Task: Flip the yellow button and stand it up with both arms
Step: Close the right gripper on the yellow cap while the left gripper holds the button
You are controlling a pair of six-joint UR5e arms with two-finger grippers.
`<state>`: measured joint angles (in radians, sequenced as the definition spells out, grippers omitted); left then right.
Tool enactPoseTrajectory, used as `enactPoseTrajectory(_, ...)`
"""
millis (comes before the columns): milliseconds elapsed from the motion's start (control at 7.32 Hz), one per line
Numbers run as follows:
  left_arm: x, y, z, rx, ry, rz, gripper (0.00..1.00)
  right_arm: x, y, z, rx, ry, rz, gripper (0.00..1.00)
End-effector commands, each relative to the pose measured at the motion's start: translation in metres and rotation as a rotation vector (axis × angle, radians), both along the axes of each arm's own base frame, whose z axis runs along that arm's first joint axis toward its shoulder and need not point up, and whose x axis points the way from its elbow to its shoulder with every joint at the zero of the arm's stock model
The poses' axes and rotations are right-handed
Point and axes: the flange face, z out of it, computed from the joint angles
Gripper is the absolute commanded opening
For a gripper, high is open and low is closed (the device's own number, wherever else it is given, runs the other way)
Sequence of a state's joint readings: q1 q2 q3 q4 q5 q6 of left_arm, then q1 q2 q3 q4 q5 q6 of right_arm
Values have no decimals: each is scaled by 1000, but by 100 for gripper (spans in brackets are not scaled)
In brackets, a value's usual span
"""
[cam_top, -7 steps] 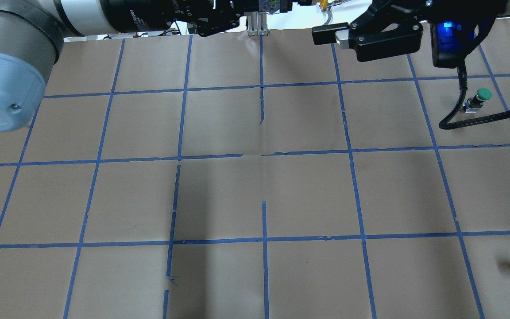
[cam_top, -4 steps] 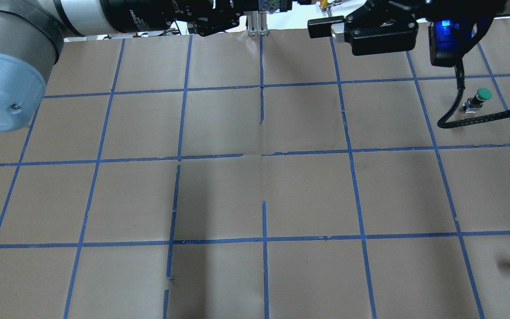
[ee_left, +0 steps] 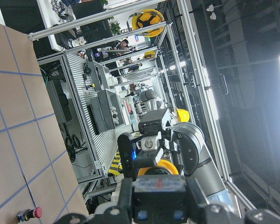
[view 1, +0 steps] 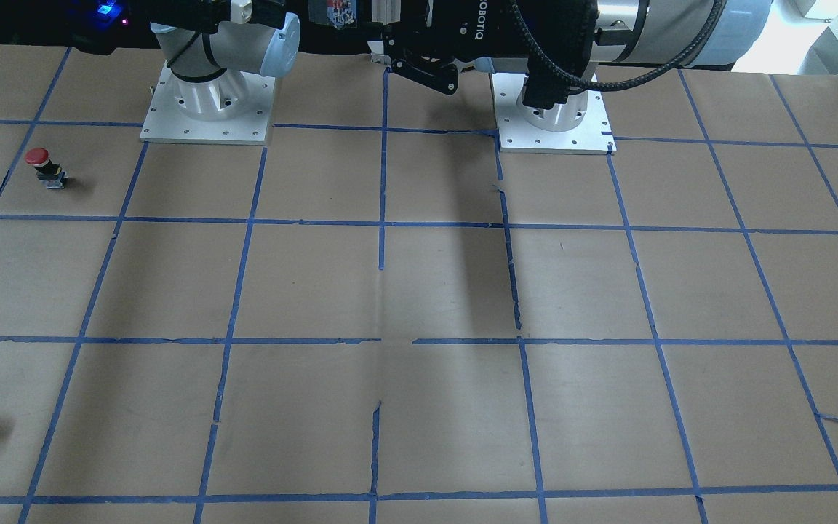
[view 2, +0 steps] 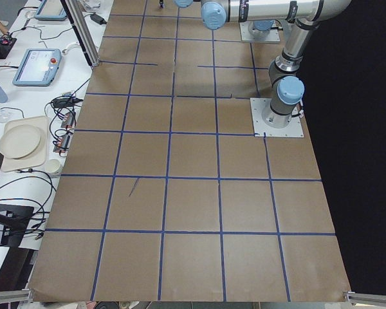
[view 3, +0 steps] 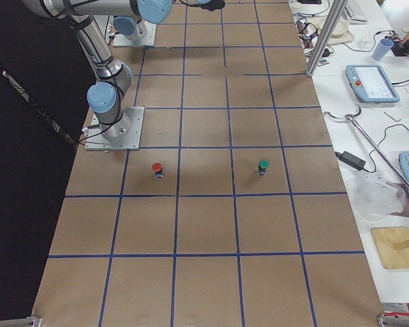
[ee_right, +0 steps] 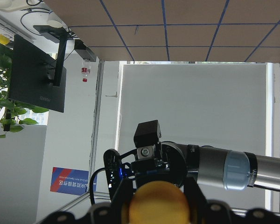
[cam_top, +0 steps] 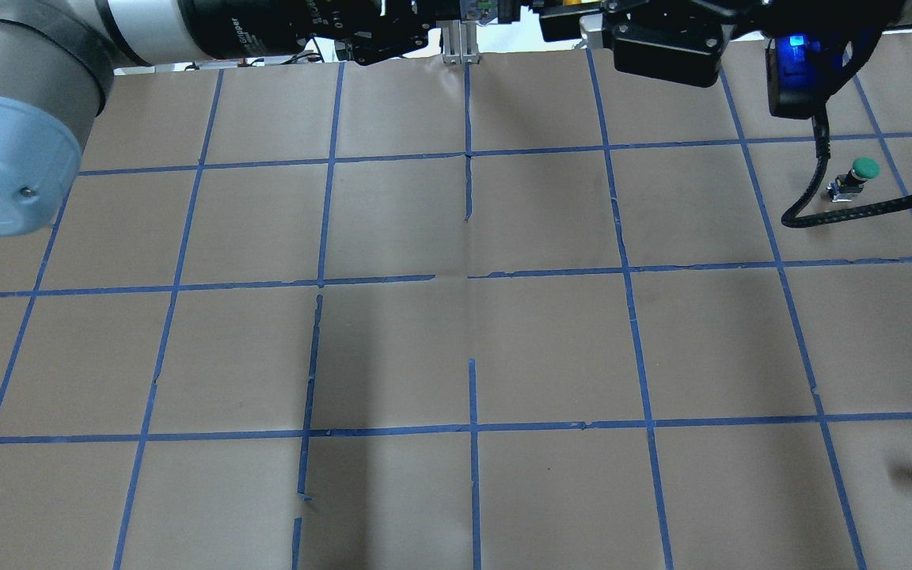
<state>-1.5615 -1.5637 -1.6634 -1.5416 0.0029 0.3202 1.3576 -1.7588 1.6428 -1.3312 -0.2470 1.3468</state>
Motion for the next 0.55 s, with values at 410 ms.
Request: enactPoseTrajectory(410, 0, 3, 1, 23, -15, -1, 100, -5, -2, 2, -2, -6, -12, 18)
